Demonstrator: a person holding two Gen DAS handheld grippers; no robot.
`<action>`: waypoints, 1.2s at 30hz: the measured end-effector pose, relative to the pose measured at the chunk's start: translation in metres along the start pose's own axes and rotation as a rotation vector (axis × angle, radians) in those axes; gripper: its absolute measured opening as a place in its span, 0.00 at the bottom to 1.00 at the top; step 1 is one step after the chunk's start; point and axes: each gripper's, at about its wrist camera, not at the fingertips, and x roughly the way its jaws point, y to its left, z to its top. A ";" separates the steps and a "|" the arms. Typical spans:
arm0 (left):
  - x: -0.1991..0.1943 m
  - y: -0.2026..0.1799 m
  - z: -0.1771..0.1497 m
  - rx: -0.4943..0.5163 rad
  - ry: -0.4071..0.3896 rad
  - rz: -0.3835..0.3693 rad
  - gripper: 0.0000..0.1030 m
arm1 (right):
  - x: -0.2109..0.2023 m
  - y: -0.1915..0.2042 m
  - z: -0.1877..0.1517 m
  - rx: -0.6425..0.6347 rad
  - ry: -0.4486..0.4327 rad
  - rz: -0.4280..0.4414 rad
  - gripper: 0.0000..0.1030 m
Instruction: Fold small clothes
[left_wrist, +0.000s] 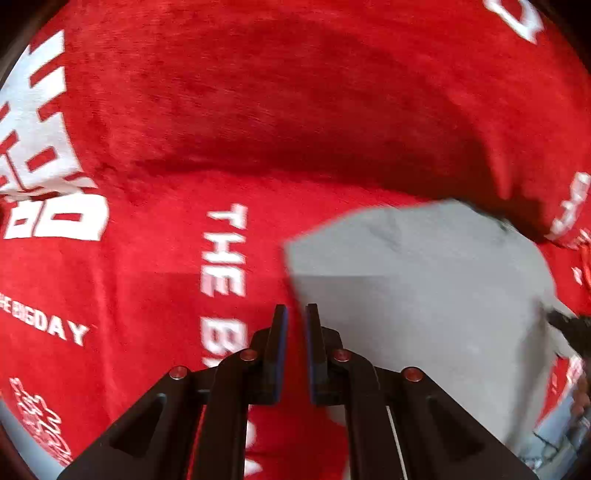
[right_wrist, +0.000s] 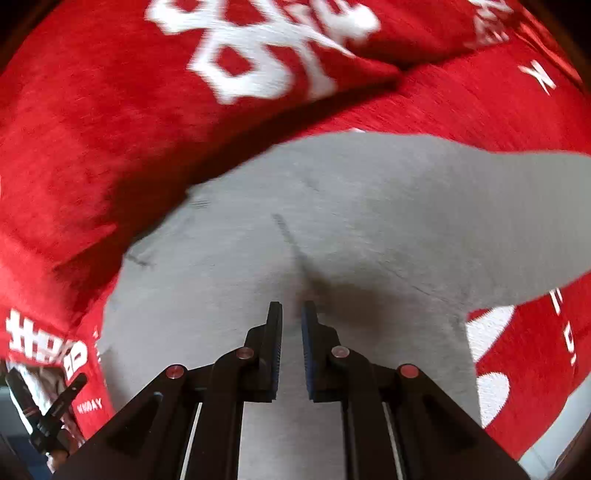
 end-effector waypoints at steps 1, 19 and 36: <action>0.002 -0.008 -0.003 0.013 0.005 -0.017 0.10 | 0.000 0.003 0.001 -0.018 -0.003 0.001 0.11; 0.028 -0.046 -0.045 0.085 0.070 0.070 0.10 | 0.022 -0.031 -0.004 0.050 0.103 -0.025 0.28; 0.024 -0.150 -0.070 0.164 0.111 0.044 0.99 | -0.014 -0.096 -0.040 0.205 0.156 0.089 0.61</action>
